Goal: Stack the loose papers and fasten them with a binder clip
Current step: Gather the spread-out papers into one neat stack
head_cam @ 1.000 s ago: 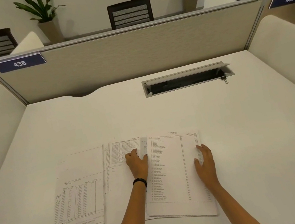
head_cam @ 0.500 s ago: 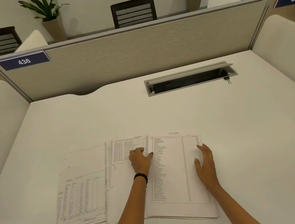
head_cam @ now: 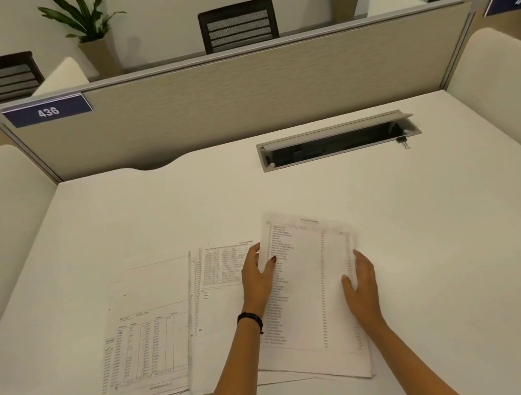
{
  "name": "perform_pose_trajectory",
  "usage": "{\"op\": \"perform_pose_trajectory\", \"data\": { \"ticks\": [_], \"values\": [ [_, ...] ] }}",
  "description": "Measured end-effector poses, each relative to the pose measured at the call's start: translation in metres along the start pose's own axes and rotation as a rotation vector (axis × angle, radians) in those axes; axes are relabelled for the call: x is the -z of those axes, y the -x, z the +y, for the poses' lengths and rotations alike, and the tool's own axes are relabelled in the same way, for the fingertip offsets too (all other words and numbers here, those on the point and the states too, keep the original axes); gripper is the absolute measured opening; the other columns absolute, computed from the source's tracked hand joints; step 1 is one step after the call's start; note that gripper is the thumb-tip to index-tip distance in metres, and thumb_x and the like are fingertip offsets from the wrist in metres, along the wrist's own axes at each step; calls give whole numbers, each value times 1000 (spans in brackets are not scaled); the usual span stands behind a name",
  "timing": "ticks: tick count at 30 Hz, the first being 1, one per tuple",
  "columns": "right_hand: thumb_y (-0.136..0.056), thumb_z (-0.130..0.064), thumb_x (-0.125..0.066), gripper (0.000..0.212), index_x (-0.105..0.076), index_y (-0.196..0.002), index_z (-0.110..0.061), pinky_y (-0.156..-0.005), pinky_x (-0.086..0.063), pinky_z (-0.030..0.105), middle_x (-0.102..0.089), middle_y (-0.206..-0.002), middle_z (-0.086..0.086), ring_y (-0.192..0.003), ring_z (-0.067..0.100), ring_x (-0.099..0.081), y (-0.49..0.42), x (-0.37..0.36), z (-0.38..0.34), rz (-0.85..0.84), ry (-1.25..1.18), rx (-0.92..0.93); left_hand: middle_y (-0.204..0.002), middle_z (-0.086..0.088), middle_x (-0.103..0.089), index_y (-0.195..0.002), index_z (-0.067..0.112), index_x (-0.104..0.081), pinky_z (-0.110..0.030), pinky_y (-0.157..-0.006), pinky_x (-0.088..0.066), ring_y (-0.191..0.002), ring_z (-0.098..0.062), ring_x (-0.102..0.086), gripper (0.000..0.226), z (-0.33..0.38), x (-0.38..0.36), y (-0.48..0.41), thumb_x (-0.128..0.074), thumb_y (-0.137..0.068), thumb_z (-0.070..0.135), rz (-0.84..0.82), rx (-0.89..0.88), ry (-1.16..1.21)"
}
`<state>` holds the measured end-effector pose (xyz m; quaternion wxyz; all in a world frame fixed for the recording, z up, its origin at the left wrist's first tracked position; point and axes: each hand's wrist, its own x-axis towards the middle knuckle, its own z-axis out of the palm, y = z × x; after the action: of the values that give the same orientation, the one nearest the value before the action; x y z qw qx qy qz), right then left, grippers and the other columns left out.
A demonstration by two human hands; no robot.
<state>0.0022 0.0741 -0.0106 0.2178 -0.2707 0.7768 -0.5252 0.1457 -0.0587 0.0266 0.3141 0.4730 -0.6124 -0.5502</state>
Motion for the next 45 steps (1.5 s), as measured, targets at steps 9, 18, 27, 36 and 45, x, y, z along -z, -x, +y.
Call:
{"op": "perform_pose_trajectory", "data": {
  "ticks": [9, 18, 27, 36, 45],
  "values": [
    [-91, -8, -52, 45, -38, -133, -16, -75, -53, 22, -59, -121, 11, -98, 18, -61, -20, 22, -44, 6, -353, -96, -110, 3, -59, -112, 22, -47, -13, -68, -55, -96, -13, -62, 23, 61, 4, 6, -55, -91, 22, 86, -194, 129],
    [-89, -9, -55, 21, -54, -110, -10, -79, -53, 24, -62, -106, 8, -92, 13, -62, -25, 40, -98, 145, -375, 169, -105, 12, -56, -104, 26, -42, -17, -69, -57, -93, -15, -61, 14, 96, 4, 8, -46, -94, 18, 141, -344, 193],
    [-89, -14, -57, 29, -56, -116, -4, -83, -56, 29, -63, -112, 10, -100, 25, -61, -17, 38, -84, 82, -284, 146, -103, 15, -53, -114, 23, -40, -14, -66, -55, -90, -7, -59, 18, 73, -7, 19, -41, -96, 20, 68, -287, 141],
    [-88, -15, -58, 27, -56, -114, -8, -78, -57, 24, -62, -108, 5, -95, 18, -61, -16, 41, -87, 78, -291, 165, -101, 17, -54, -107, 26, -41, -14, -65, -54, -87, -8, -60, 14, 75, -7, 20, -42, -96, 17, 113, -315, 130],
    [-88, -17, -59, 18, -59, -101, -5, -71, -57, 22, -64, -97, 7, -85, 18, -63, -17, 43, -87, 67, -223, 202, -103, 16, -58, -111, 22, -45, -18, -69, -56, -92, -7, -62, 18, 66, 1, 17, -48, -94, 20, 123, -302, 122]
  ]
}}
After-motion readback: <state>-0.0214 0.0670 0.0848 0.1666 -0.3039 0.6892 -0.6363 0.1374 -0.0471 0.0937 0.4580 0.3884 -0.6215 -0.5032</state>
